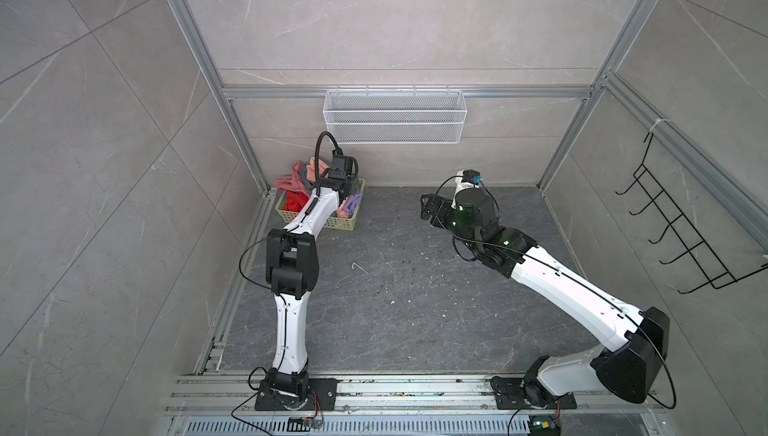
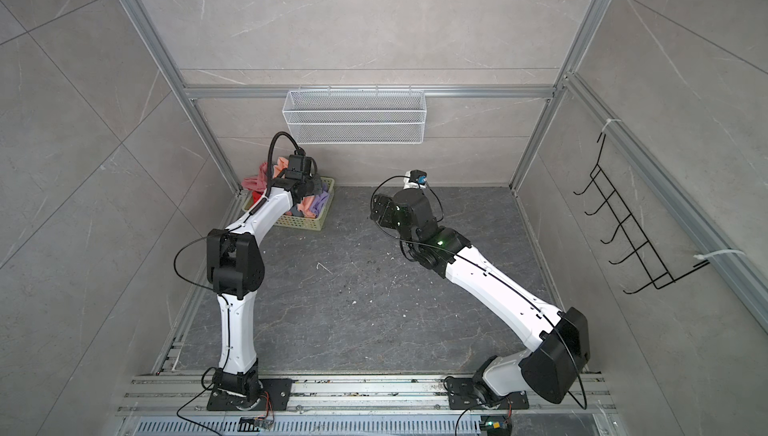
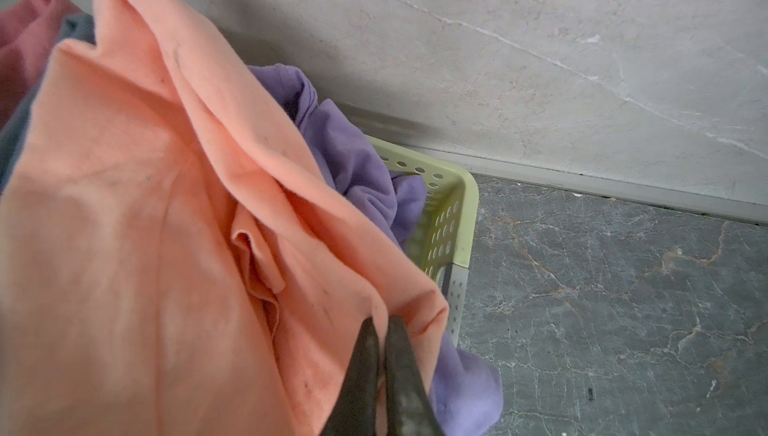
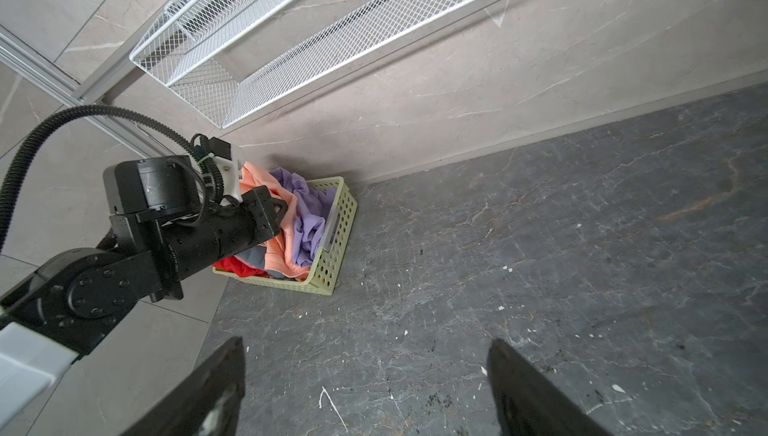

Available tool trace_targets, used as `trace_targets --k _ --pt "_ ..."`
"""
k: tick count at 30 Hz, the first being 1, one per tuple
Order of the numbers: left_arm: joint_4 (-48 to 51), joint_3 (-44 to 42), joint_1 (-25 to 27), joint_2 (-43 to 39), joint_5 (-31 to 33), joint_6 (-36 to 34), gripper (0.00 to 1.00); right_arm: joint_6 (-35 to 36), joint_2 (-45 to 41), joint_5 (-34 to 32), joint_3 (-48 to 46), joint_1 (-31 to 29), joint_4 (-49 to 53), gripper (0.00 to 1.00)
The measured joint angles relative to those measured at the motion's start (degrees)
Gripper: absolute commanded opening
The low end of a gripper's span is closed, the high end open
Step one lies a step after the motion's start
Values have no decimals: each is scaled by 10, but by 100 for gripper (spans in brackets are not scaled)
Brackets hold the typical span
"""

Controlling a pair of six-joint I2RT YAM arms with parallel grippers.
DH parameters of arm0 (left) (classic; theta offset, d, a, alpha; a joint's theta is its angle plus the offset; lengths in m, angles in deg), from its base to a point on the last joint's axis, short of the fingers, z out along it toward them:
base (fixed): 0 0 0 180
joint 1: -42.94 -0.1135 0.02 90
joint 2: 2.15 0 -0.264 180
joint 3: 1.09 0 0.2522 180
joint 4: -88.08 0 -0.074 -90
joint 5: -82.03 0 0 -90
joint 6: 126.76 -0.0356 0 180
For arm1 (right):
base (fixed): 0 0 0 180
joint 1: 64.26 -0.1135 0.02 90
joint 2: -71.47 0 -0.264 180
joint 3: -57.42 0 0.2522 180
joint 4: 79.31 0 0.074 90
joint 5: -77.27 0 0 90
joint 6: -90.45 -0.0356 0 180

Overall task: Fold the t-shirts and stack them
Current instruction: 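Lift the salmon t-shirt out with the left gripper and drop it on the table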

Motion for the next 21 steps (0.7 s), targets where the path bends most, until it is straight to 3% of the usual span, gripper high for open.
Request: trace_targets --k 5,13,18,21 --pt "3 -41 -3 -93 -28 -5 0 17 4 2 3 7 -7 91" --pt "19 -70 -3 -312 -83 -8 0 28 21 38 12 48 -38 91" --pt "-6 -69 7 -446 -181 11 0 32 21 63 12 79 -49 91" --pt "-32 -63 14 -486 -258 42 0 32 21 73 12 95 -50 91"
